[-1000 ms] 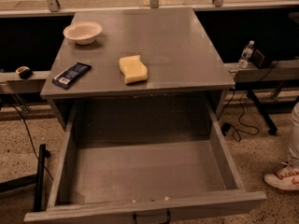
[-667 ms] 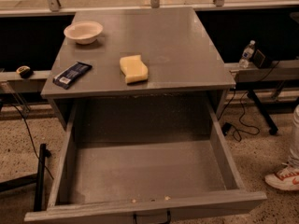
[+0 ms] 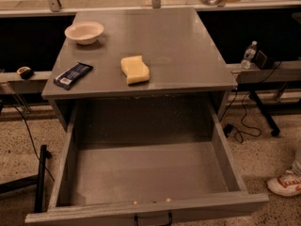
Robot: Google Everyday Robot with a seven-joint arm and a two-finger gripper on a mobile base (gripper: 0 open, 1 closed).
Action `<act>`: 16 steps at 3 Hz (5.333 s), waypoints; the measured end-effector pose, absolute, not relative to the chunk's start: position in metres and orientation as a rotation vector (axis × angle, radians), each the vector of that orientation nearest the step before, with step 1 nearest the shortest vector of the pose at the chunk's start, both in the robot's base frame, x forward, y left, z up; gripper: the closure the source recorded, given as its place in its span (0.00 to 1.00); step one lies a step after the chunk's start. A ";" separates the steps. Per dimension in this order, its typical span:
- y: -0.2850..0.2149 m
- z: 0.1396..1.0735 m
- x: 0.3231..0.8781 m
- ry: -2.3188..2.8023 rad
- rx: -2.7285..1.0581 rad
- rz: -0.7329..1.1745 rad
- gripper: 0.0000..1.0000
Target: Place coke can into top drawer
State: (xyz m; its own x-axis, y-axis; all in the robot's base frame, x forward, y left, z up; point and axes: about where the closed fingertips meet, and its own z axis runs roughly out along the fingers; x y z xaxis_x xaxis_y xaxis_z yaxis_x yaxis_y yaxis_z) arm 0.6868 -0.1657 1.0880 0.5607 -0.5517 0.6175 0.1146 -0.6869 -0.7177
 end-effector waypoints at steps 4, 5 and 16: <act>-0.106 0.933 0.469 0.310 -2.183 -0.524 1.00; -0.086 0.913 0.477 0.295 -2.188 -0.510 1.00; -0.008 0.687 0.446 0.284 -2.056 -0.298 0.06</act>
Offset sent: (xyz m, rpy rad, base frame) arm -0.2446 0.0434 -0.1906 0.1060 0.4918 0.2412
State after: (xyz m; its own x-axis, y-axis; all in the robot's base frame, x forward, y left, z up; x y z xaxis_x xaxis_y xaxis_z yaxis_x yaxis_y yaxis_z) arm 0.4464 -0.0078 0.6875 0.9421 -0.3222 0.0925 -0.0762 -0.4746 -0.8769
